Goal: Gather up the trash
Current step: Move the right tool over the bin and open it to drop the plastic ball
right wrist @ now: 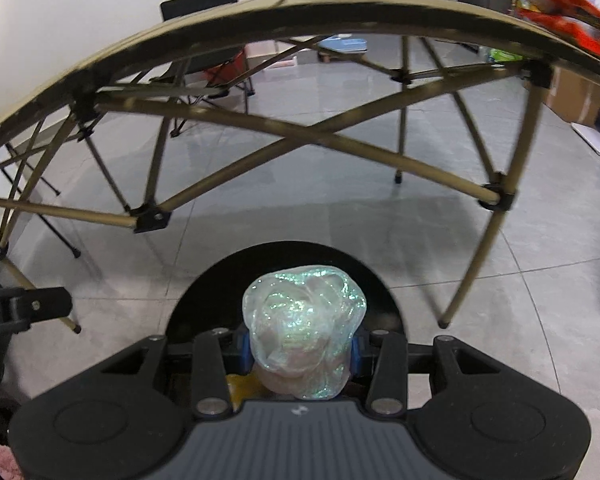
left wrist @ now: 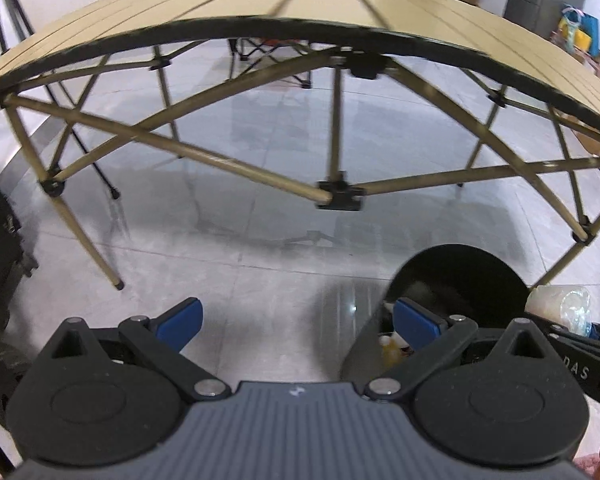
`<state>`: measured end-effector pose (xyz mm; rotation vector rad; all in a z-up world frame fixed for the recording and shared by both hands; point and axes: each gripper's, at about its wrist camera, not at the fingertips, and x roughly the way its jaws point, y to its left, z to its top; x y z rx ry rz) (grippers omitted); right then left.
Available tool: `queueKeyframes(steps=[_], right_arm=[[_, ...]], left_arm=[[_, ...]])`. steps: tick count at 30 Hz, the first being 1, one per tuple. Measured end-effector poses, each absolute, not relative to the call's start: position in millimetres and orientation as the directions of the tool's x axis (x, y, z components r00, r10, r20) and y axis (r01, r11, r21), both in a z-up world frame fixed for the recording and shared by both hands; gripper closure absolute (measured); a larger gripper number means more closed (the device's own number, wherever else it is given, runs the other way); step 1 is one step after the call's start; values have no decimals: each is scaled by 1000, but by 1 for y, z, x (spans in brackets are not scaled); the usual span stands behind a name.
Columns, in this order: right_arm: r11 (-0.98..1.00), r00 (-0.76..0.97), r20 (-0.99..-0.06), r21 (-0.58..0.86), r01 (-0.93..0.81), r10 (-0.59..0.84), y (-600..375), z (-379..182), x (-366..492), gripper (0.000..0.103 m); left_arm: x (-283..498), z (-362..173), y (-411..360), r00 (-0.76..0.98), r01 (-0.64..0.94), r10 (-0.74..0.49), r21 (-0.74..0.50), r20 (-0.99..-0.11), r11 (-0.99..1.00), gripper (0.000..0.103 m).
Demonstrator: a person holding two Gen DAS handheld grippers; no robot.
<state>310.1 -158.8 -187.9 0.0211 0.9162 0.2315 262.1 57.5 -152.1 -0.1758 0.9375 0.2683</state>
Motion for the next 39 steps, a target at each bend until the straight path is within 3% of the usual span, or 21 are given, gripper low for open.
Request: queueKeyframes(steps=[11,14,15,16,18,30,39], right_arm=[[977,541,-821,83,-199,180,-126,-205,326,60],[980,557,-813,77,-185,169,-126,-204,325,52],[981,561,-811,78,-178,166,-127,-204,326,40],[982,565,-809,78,-170,162,-129,-203,327,18],[984,576,-802,75,-164,157,-130,-202,328,0],[977,595,-783,75,-201,182,-134,-194,319,0],[969,642,-737,71,-237,211,-146,-155,283,0]], left_arm=[[245,-157,99,544,-376,176,-51,-820,925,0],[243,-156,101,548,-377,173,-56,-818,925,0],[243,-156,101,549,-376,173,-56,-818,925,0],[242,-156,101,550,-375,173,-57,-817,925,0],[242,-156,101,552,-374,173,-56,-816,926,0],[238,-147,91,577,-347,163,-59,-800,936,0],[202,-101,76,684,-306,150,-95,-714,947,0]])
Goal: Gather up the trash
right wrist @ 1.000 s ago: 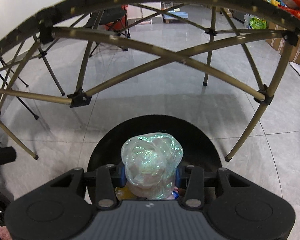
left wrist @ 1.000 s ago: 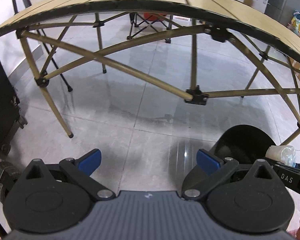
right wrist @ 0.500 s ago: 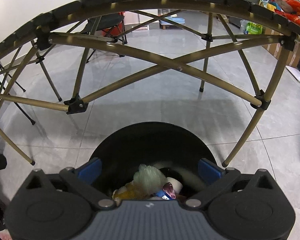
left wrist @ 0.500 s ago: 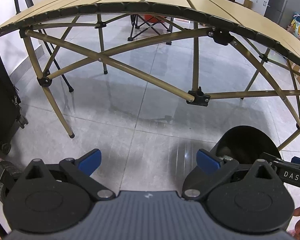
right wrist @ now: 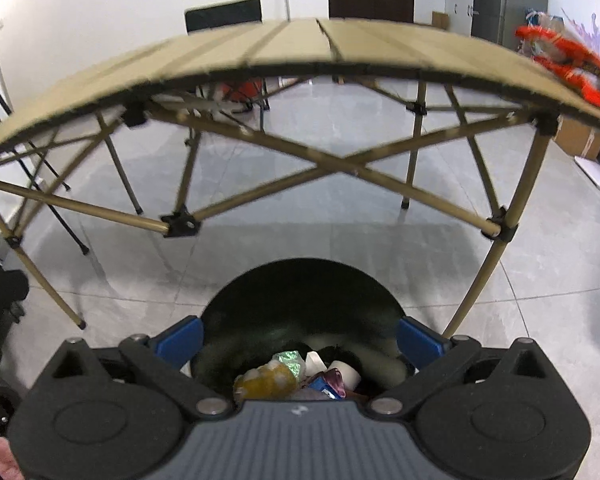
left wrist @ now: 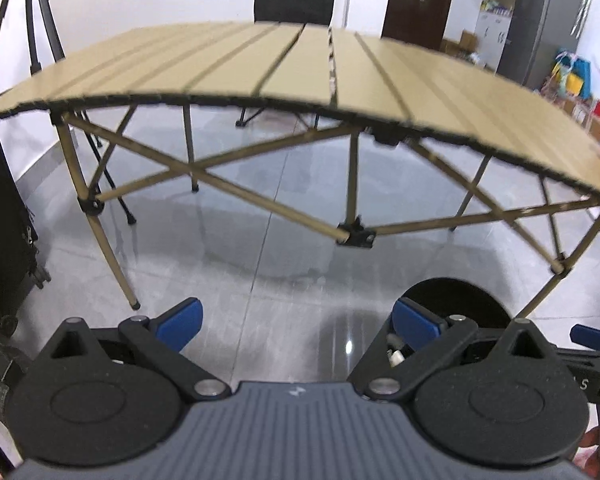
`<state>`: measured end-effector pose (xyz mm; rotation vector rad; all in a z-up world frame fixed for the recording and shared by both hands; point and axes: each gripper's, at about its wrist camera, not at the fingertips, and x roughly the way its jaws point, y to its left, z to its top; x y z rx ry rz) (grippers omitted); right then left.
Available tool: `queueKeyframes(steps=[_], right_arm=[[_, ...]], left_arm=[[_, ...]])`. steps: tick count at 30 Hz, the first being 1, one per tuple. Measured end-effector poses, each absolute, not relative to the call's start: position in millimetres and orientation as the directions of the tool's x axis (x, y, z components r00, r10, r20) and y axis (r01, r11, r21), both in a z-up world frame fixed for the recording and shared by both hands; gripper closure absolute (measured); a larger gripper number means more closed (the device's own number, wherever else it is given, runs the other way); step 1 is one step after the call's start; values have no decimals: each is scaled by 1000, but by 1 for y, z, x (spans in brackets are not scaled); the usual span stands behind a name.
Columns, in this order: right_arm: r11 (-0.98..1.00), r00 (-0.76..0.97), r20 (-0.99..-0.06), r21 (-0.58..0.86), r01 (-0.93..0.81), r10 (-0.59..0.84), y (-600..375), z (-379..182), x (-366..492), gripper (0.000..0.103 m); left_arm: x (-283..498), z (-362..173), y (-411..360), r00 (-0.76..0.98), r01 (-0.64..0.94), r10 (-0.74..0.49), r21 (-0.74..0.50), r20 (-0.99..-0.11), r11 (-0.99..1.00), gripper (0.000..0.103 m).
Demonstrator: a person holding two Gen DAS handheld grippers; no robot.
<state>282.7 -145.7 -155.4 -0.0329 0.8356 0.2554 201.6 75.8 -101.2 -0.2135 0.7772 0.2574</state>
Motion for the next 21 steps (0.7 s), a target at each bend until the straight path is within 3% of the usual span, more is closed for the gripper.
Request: queueKeyframes(steps=[21], right_arm=[[952,698,-662,80,-296,273,-207,-66,131,0]], left_arm=[[70,-35,39,797,-137,41,-114,-602,984,0]])
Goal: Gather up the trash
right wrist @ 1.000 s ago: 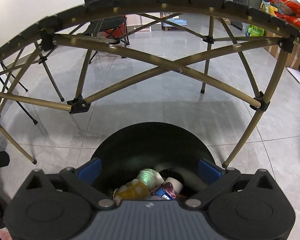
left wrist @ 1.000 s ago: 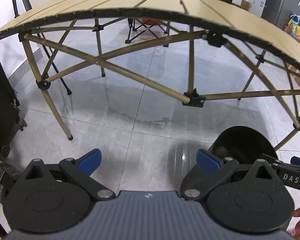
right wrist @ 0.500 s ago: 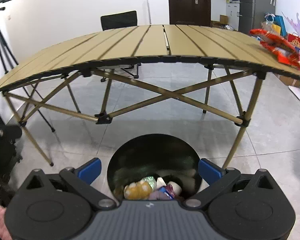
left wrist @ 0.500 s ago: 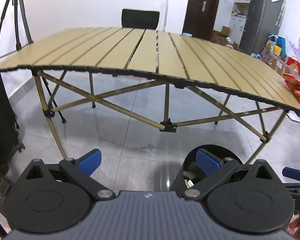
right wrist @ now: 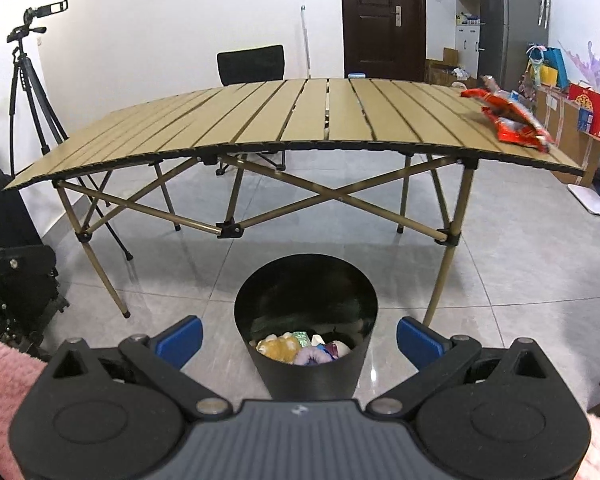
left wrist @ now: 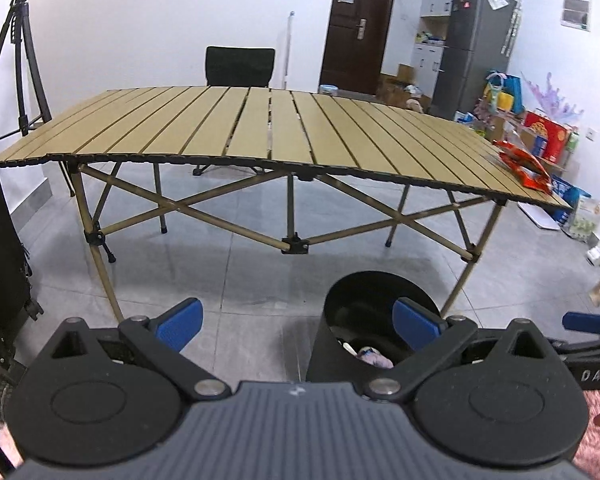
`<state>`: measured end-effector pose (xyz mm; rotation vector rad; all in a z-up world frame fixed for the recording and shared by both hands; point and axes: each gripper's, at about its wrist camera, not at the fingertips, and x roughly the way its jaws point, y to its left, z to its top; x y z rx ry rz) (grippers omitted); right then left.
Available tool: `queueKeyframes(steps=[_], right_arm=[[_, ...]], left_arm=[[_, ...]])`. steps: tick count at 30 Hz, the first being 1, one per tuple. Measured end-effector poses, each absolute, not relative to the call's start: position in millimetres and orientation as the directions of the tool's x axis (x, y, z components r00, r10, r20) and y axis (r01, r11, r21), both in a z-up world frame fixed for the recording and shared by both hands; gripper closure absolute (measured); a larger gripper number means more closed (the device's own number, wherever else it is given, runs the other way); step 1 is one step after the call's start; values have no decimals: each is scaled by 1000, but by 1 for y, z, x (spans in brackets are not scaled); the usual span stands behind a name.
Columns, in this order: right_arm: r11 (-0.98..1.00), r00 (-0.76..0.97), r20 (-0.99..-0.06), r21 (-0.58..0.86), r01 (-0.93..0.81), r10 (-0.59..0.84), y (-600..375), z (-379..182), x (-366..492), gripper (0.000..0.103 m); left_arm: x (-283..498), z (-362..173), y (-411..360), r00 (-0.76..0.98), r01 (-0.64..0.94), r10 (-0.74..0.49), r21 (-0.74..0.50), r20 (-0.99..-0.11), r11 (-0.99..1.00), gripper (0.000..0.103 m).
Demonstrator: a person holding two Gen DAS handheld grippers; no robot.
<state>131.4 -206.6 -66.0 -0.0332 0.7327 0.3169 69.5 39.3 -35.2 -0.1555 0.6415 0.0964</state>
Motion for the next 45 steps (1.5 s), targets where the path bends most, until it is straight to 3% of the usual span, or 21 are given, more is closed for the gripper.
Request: queueKeyframes(steps=[14,45], right_arm=[[953,704,-662,53,-298,257,-228,-51,86,0],[944,706,-652,50,-326,278,-223,-46,77,0]], left_arm=[[31,-50,35,776,-108,8,-121,-631,987,0],[28,-50,34,778,-114,20,-109,-628,987,0]])
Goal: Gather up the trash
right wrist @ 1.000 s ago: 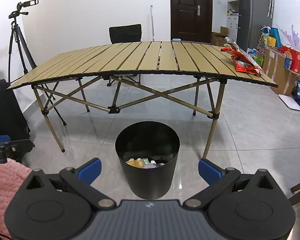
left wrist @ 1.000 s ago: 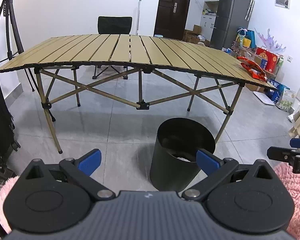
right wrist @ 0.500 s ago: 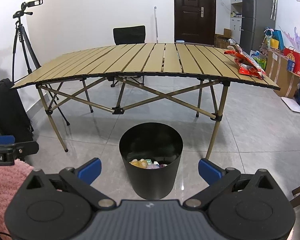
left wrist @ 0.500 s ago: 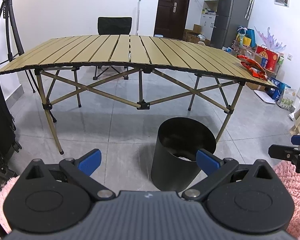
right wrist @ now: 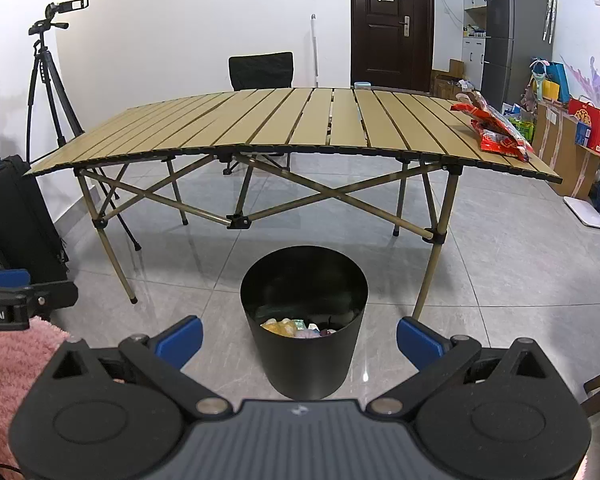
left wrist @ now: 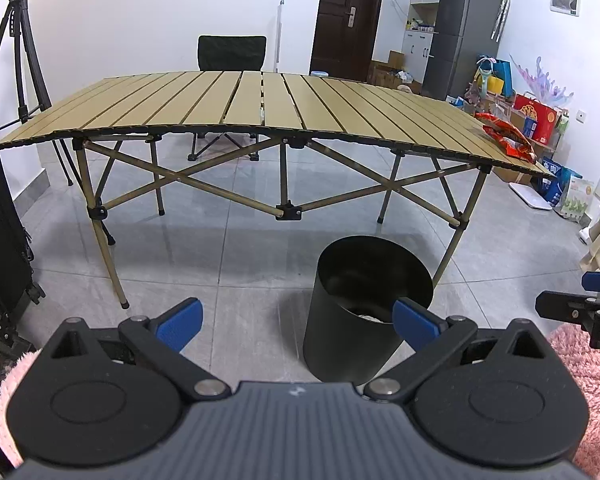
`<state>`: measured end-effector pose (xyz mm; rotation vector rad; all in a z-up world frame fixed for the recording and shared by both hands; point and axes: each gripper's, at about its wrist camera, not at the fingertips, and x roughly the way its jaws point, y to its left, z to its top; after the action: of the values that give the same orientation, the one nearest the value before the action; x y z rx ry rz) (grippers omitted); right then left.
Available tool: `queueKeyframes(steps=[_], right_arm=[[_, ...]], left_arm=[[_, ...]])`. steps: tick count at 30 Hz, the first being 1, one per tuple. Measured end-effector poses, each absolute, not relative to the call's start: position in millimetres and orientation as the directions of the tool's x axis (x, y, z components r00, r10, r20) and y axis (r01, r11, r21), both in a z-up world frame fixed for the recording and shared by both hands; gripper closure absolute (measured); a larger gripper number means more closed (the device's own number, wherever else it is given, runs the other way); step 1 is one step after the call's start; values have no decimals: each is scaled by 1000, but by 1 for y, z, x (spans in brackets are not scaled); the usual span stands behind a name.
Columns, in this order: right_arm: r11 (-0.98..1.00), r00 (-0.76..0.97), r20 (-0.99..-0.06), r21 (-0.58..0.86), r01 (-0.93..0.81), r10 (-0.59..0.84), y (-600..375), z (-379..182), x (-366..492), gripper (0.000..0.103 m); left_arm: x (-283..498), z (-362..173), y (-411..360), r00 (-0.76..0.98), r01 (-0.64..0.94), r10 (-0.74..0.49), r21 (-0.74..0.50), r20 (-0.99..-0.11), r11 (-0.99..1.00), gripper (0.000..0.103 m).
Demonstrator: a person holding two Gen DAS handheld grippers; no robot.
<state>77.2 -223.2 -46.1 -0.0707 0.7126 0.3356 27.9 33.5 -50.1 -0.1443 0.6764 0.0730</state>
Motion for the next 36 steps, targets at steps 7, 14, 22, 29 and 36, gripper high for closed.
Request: queueKeyframes(steps=[7,14,22,29,36], right_arm=[[944,706,-652,49,-325,277,-223,-46,78,0],[945,706,-652,48,-324,276,-223,-46,77,0],[945,706,-652,48,-324,275,-223,-46,77,0],[945,706,-653,47,-324,275,-223,-46,77,0],[944,706,-652,49,-325,277,-223,-46,77,0]], left_arm=[[26,-49,34,780,-116,23,-108,-625,987,0],[26,-49,34,781,-116,24,-107,-624,987,0],[26,-49,34,781,-117,25,-107,-624,987,0],[25,-48,35,781,-112,13,-119,-624,987,0],[22,-47,34,784,-111,12,-121,-621,986,0]])
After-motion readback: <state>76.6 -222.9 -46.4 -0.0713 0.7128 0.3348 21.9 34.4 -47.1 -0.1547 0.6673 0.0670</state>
